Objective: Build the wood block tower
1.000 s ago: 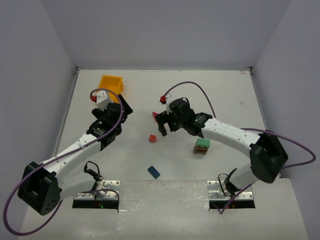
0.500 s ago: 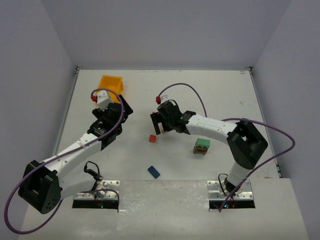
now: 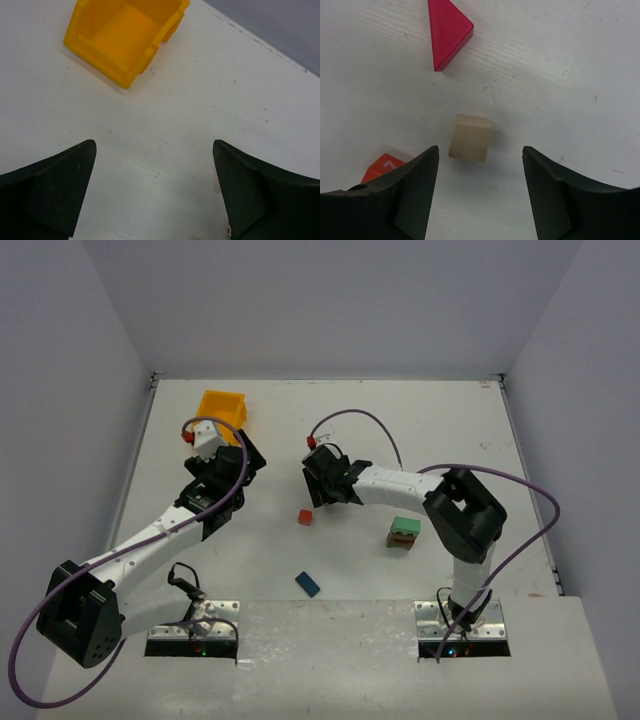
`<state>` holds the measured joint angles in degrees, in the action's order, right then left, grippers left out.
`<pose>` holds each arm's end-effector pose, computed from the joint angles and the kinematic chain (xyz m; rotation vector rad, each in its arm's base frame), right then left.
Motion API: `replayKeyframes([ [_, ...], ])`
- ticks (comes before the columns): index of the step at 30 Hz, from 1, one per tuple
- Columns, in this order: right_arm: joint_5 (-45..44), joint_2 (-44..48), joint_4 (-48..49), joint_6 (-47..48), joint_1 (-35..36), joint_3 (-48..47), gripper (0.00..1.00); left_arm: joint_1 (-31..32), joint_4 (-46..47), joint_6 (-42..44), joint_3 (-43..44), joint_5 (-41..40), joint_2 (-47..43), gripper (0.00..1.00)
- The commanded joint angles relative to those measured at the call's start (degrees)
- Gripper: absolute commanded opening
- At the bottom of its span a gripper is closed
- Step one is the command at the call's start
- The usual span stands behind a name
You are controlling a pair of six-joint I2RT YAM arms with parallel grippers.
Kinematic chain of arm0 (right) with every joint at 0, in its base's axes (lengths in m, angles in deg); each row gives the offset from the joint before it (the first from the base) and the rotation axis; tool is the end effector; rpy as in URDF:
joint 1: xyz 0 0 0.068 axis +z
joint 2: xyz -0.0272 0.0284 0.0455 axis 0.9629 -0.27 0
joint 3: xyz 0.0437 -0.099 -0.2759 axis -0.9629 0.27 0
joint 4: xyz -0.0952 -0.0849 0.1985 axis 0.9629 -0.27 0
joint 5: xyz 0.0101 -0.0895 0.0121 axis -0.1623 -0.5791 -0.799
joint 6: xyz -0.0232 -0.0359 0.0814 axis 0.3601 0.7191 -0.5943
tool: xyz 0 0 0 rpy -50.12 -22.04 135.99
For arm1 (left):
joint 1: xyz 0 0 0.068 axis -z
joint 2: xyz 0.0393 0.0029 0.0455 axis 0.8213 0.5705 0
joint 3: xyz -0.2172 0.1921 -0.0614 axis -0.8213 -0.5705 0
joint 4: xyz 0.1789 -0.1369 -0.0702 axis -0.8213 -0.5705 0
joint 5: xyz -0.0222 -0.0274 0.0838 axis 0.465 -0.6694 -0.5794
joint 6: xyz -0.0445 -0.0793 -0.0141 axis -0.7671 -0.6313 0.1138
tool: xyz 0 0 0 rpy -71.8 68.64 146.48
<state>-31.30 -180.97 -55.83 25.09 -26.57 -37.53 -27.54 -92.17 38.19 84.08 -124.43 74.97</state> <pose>0.2898 0.2721 0.1676 -0.2199 2.4387 0.0909 0.2289 -0.0570 0.2699 -0.5785 1.8415 0.0240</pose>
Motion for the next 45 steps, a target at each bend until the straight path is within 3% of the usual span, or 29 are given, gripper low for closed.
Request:
replayKeyframes([
  [1, -2.7, -1.6, 0.3, -1.5, 0.2, -3.3, 0.66, -0.4, 2.3, -0.7, 0.3, -0.9, -0.4, 1.00],
  [16, -1.0, -3.8, 3.1, -1.7, 0.2, -3.2, 0.49, -0.4, 2.1, -0.9, 0.8, -1.8, 0.9, 1.00],
  [23, -0.8, -3.6, 3.5, -1.3, 0.2, -2.8, 0.30, -0.3, 1.8, -1.2, 0.7, -2.2, 0.7, 1.00],
  [32, 3.0, 3.9, 9.2, 7.4, 0.2, 2.0, 0.15, -0.3, 1.6, -1.5, 0.8, -2.6, 0.5, 1.00],
  [45, 2.7, 19.9, 15.3, 20.5, -1.5, 7.9, 0.09, -0.3, 2.0, -1.8, 0.8, -2.8, 1.7, 1.00],
])
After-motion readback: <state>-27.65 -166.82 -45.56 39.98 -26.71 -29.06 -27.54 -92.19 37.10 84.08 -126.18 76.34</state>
